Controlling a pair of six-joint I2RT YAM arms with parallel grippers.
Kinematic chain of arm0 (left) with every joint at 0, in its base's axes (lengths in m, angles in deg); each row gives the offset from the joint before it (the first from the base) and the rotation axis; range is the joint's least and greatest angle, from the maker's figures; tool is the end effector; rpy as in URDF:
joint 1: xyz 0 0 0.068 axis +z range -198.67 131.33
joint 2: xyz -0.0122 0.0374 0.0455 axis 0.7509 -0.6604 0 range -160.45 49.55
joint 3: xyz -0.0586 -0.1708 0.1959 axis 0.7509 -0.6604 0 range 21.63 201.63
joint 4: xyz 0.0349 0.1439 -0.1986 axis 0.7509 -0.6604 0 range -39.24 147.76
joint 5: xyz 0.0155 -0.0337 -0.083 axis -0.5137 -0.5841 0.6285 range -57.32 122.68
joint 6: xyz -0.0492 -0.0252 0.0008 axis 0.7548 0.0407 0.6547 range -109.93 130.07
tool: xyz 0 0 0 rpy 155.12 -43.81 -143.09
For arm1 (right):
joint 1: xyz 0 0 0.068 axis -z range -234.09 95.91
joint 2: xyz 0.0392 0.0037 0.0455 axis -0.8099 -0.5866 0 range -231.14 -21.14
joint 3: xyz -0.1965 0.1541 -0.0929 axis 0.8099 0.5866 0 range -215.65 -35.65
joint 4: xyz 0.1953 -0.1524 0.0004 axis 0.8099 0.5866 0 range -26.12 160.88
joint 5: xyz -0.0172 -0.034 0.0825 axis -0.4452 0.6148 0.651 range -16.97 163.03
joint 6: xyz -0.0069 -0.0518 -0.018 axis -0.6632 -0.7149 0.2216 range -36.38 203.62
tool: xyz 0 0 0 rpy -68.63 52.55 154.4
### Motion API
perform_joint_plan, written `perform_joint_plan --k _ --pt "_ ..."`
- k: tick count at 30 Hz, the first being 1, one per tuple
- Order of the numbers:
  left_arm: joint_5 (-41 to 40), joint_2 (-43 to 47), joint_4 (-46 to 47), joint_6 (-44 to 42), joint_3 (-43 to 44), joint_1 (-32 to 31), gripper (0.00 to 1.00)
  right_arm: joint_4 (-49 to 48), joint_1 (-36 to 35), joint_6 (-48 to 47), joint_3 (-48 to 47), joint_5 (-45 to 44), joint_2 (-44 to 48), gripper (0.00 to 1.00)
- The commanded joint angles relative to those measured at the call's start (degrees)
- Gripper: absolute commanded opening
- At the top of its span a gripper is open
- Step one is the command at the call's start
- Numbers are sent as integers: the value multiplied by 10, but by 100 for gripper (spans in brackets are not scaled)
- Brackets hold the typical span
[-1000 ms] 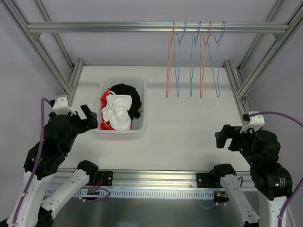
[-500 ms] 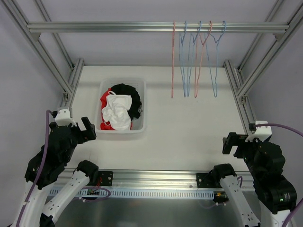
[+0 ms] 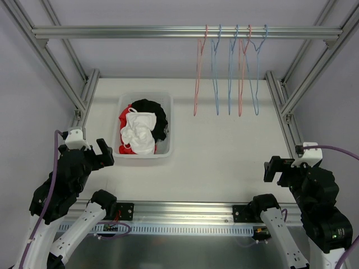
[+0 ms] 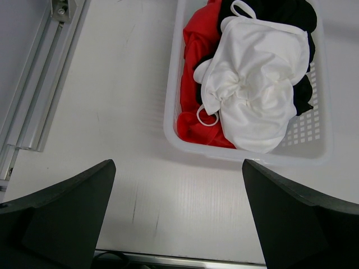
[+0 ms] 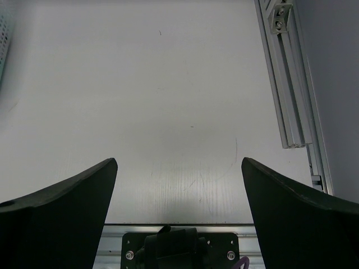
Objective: Remove the tank top from the hanger
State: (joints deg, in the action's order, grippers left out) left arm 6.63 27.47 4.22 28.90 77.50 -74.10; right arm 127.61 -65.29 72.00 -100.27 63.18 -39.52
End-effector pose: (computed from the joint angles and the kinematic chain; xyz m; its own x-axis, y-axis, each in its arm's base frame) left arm 0.0441 -0.0027 0.3518 -0.2930 -0.1819 -0.9387 -0.0866 0.9827 -0.1634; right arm -0.0012 -0.0067 0.3691 -0.2823 -0.2583 -0.9239 -0.0900 0.9660 -0.2425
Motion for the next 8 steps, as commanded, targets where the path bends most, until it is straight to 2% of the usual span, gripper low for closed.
perform_joint_plan --k 1,8 --pt "-1 -7 -2 3 -2 0 99 -12 -5 -1 -15 -2 -13 99" --pt "-2 -12 -2 5 -3 0 99 -19 -6 6 -8 3 -14 99"
